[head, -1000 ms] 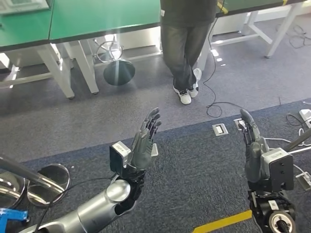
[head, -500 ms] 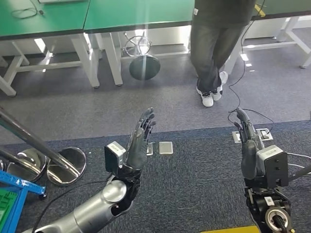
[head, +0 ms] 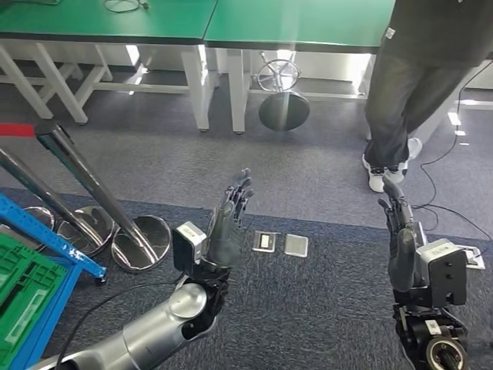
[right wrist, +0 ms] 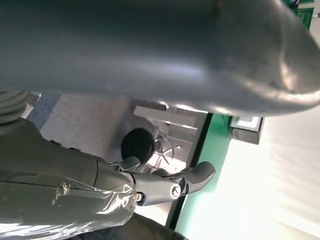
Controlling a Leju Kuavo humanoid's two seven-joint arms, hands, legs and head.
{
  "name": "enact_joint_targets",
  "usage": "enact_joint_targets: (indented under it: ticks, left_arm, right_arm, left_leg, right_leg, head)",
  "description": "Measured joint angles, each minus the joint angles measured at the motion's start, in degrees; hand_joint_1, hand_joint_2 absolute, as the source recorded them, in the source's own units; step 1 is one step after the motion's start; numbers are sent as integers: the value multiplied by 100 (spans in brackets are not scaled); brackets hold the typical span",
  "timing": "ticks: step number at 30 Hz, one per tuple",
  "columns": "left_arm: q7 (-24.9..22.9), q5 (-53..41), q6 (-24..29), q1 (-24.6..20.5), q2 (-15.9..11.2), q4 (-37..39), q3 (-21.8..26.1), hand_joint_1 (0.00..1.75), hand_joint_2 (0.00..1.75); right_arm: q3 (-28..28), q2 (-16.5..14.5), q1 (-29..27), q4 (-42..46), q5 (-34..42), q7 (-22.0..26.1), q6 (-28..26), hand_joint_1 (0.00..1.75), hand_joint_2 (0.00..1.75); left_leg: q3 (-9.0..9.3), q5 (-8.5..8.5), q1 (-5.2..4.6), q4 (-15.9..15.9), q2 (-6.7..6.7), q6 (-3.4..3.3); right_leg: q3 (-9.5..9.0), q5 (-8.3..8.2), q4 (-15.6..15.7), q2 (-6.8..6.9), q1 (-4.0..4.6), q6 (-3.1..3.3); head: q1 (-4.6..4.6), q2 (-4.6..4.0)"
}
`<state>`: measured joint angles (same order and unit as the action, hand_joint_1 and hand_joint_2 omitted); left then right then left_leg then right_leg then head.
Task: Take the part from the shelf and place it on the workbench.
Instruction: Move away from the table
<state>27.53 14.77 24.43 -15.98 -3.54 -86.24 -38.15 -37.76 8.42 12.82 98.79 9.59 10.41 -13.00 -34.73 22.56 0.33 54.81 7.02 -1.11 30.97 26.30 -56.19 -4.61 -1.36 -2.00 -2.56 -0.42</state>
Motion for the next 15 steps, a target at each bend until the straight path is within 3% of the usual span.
enact_joint_targets:
  ticks: [1,3,4,5,7,9,10,11,12,14,15]
  left_arm:
    - [-1,3,11,1,1,0,-1,0,0]
    - [-3,3,27,7,-4,-1,-1,0,0]
    - [-2,1,30,7,-10,-2,-1,0,0]
    - [-2,-1,34,-1,-17,-2,-1,0,0]
    - [-3,-5,41,-12,-25,-3,-1,0,0]
    - [-7,-9,51,-4,-31,-2,-2,0,0]
    - [-8,-11,60,0,-35,-1,-3,0,0]
    - [-9,-13,68,1,-41,0,-3,0,0]
    - [-10,-13,75,1,-46,0,-3,0,0]
    - [-11,-15,78,-5,-52,-1,-3,0,0]
    - [-10,-18,78,-11,-51,-2,-3,0,0]
  right_arm:
    - [-1,0,-1,-1,0,0,5,0,0]
    - [-4,-2,1,-2,-1,0,20,0,0]
    - [-5,-4,4,-2,-1,-1,28,0,0]
    - [-5,-5,9,-3,-1,-1,34,0,0]
    - [-3,-7,14,-7,0,-2,47,0,0]
    - [-7,-7,13,-25,0,-3,59,0,0]
    - [-9,-7,14,-38,1,-4,64,0,0]
    - [-11,-7,16,-53,1,-4,65,0,0]
    - [-11,-7,20,-66,1,-5,66,0,0]
    - [-11,-7,35,-80,0,-3,74,0,0]
    - [-11,-7,49,-81,0,-3,83,0,0]
  left_leg:
    - [-36,-19,12,1,66,37]
    - [-92,-56,27,-6,154,115]
    - [-117,-32,8,33,66,149]
    - [-191,59,-9,182,-105,184]
    - [-508,389,-13,831,-506,252]
    - [-851,631,24,1503,-639,302]
    - [-905,618,35,1602,-656,315]
    - [-841,509,44,1479,-673,318]
    - [-670,336,47,1162,-713,307]
    - [-245,52,4,380,-942,245]
    - [-111,-8,-18,126,-1036,202]
  right_leg:
    - [-54,13,109,-57,-1,10]
    - [-104,16,181,64,-5,35]
    - [-122,0,207,137,-17,55]
    - [-141,-14,235,223,-28,80]
    - [-161,-23,261,397,-19,116]
    - [-161,-14,260,571,-2,135]
    - [-162,-8,259,654,0,136]
    - [-166,0,259,735,1,134]
    - [-174,11,258,812,3,126]
    - [-194,38,255,937,30,89]
    - [-201,53,252,984,50,66]
  head:
    - [4,0]
    - [7,0]
    - [-11,0]
    - [-43,0]
    - [-101,0]
    - [-121,0]
    - [-130,0]
    - [-142,0]
    - [-154,0]
    - [-180,0]
    - [-185,0]
